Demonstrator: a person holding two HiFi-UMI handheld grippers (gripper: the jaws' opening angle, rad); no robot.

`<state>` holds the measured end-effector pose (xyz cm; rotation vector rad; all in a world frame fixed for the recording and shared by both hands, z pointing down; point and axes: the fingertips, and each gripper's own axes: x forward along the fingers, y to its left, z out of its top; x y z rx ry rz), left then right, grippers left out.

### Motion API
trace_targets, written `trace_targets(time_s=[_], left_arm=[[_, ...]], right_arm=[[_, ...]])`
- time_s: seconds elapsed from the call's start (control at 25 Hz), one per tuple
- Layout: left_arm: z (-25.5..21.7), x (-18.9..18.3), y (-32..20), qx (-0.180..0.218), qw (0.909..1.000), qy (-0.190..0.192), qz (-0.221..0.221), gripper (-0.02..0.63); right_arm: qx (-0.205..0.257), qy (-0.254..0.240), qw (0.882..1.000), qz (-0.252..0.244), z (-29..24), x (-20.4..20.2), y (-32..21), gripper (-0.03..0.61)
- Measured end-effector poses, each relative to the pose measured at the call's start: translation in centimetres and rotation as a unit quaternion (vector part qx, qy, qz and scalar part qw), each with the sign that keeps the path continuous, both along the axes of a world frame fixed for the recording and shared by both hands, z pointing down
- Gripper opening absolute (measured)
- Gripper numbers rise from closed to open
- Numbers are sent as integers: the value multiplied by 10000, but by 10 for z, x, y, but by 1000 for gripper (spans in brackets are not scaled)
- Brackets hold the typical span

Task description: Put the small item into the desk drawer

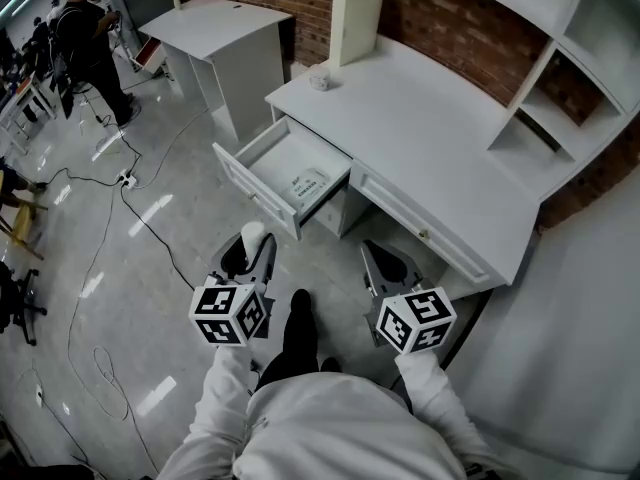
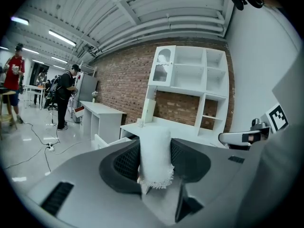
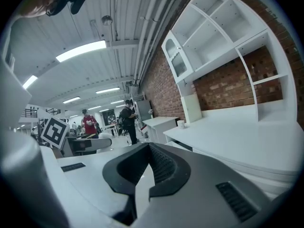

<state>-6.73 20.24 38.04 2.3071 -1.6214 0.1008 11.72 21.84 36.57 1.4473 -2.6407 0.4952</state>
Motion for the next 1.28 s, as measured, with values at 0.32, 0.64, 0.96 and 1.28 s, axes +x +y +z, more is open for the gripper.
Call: trace_targets(time_s=[0.32,0.64,0.96,1.28], left_arm=[[6,-16,-93,-80,9999,67,111,189],[6,-30,-170,-112,9994,80,315,189],[11,-50,-228,-145,9988,138,438,189],[13,-63,-258,-152,9985,107,510,189]], right_arm=[[0,26,10000,-30,-2,-28,-88,28],[-16,69,10000,69,-6,-48,-158,28],[-114,91,9998,114,-1,-72,-215,28],[-177,3,9996,197,2,-84,-245,28]])
